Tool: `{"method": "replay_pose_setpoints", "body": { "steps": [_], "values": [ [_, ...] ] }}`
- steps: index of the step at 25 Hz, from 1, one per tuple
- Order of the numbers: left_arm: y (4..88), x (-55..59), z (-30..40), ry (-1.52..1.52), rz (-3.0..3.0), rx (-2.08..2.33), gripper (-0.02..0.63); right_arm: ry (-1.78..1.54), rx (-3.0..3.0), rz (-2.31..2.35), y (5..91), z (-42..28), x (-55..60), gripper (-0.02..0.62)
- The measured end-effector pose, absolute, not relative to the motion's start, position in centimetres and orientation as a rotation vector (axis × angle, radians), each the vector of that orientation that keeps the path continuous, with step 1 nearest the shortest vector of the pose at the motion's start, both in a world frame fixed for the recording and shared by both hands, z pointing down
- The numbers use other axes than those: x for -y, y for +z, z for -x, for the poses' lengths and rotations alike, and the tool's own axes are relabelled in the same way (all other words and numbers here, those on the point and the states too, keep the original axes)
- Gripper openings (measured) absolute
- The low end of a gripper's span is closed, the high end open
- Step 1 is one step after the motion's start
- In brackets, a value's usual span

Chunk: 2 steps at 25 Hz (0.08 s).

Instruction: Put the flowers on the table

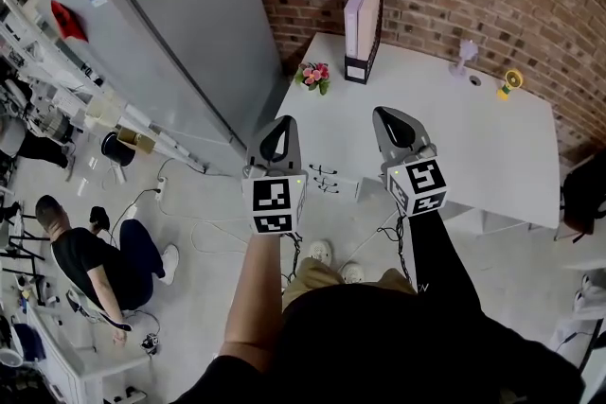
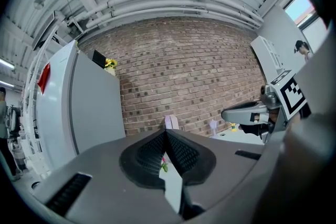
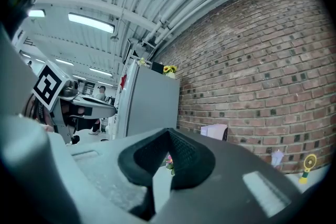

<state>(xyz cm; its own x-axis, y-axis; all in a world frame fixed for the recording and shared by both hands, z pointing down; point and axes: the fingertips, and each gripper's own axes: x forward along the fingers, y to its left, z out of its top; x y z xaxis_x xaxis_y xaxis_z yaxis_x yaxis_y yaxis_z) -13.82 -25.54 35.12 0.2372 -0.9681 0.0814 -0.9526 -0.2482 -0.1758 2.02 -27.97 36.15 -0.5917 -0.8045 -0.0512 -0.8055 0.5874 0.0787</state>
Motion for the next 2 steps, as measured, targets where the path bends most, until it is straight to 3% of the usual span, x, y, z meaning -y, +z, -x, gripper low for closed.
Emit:
{"method": "replay_pose_setpoints", "body": {
  "steps": [2],
  "values": [
    [35.04, 25.35, 14.09, -0.266, 2.395, -1.873, 0.009, 0.147, -2.788, 1.415, 36.1, -1.86, 27.76, 0.0]
  ]
}}
